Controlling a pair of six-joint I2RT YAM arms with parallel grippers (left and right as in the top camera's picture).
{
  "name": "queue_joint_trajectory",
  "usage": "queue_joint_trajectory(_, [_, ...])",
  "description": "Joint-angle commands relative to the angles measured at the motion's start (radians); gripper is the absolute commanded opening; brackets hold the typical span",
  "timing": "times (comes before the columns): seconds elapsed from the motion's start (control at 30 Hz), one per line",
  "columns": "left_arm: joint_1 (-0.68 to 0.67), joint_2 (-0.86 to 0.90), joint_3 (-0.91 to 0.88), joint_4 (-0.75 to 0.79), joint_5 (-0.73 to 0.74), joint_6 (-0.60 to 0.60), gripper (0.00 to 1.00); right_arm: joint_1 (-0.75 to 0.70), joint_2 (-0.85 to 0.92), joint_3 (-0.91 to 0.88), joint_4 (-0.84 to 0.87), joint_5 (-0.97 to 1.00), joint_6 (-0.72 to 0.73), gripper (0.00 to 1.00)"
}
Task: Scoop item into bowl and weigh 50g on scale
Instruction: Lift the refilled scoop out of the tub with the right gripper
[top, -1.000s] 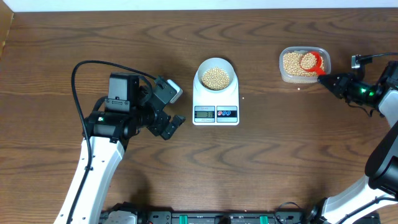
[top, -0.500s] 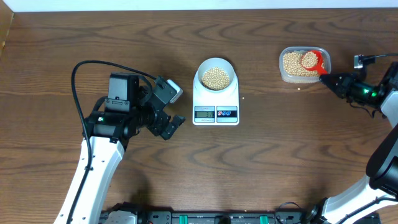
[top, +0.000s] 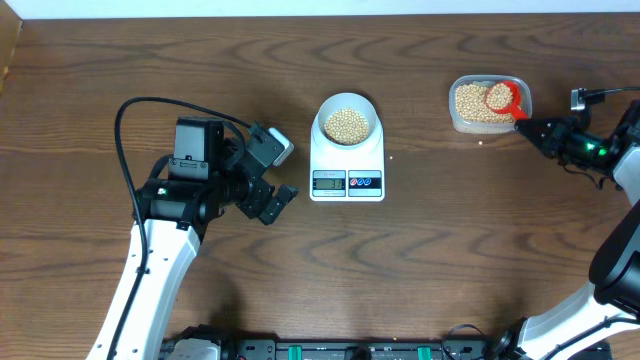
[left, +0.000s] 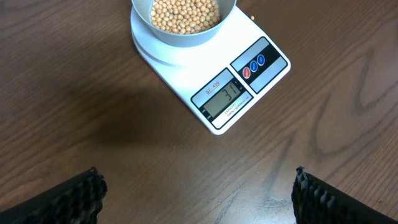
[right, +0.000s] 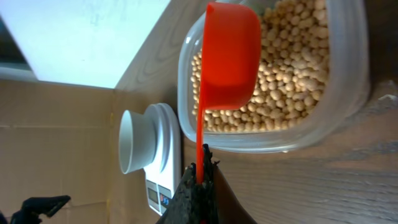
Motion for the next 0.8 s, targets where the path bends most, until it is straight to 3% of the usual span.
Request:
queue_joint_trajectory(0.0, [0.002,-0.005,0.022,-0.004,-0.009,0.013,0.98,-0.004,0.003,-0.005,0.000,-0.016,-0.014,0.01])
queue_joint_trajectory(0.77, [0.002,-0.005,0.022,-0.004,-0.009,0.013,0.98,0.034,0.003,-0.005,0.006,-0.172,0.002,0.01])
